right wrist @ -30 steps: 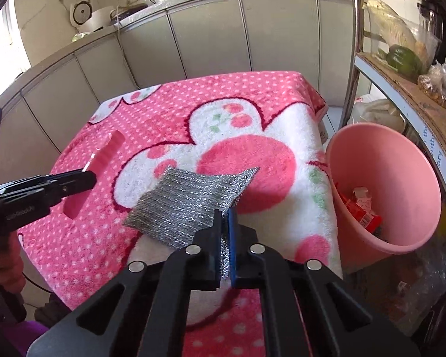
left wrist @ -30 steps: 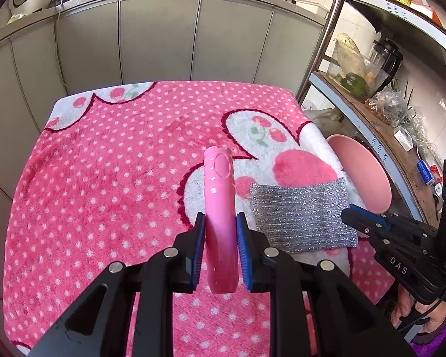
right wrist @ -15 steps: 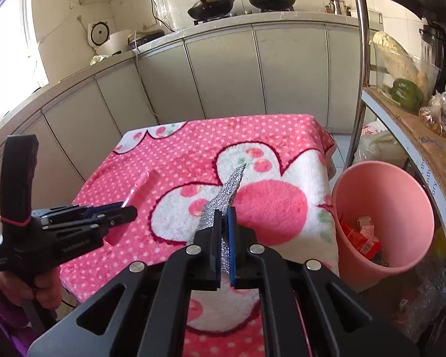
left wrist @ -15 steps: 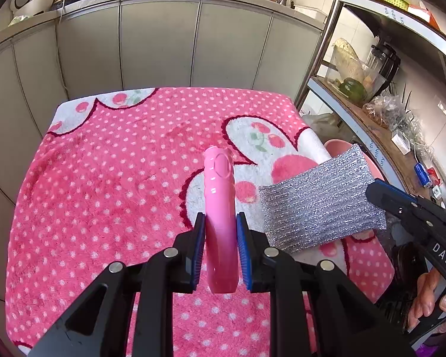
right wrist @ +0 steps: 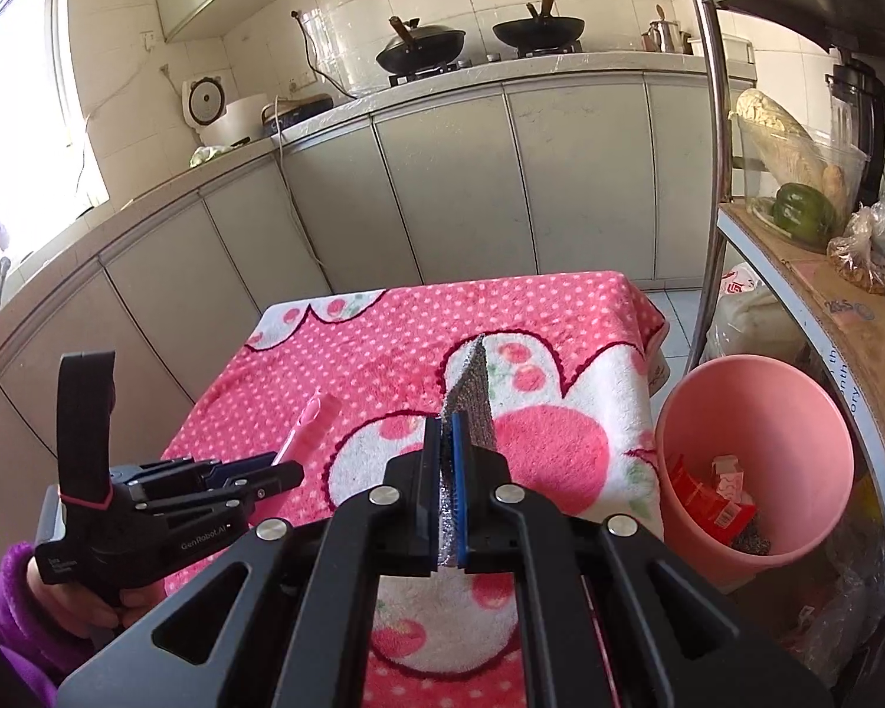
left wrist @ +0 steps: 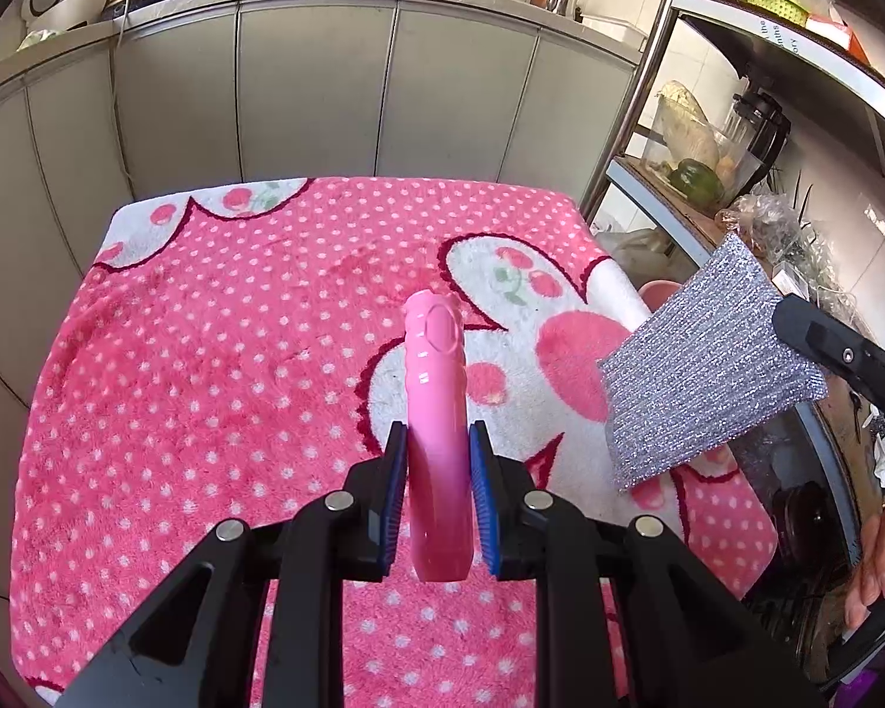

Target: Collect trash

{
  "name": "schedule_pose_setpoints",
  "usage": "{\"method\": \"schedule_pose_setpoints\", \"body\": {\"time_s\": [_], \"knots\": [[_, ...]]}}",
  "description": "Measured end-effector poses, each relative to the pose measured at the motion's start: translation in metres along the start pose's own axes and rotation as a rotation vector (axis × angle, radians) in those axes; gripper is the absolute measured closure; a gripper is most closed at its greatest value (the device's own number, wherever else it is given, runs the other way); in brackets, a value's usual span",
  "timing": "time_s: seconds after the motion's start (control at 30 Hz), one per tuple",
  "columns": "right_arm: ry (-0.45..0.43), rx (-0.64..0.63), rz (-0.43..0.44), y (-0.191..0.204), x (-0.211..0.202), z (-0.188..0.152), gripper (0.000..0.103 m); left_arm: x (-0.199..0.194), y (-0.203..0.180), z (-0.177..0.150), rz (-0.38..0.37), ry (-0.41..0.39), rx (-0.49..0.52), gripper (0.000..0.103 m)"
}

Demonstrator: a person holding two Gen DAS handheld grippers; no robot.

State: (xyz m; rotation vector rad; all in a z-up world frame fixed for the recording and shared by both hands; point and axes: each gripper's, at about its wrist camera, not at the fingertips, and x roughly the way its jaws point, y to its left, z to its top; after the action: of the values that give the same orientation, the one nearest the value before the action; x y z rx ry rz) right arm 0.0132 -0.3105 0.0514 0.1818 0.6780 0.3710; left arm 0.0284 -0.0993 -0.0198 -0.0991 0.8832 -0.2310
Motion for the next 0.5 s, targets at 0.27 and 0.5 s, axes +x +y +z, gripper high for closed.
{"method": "schedule_pose_setpoints", "body": {"time_s": [0.27,0.5], "knots": [[-0.033,0.048,-0.002,-0.014,-0.010,0.011,0.099,-0.001,0.000,0.001,-0.014,-0.011,0.000,0.083],[-0.074,0.058,-0.024,-0.024,-0.023,0.019,0.099,-0.005,-0.003,0.008,-0.029,-0.038,0.014,0.083]]}}
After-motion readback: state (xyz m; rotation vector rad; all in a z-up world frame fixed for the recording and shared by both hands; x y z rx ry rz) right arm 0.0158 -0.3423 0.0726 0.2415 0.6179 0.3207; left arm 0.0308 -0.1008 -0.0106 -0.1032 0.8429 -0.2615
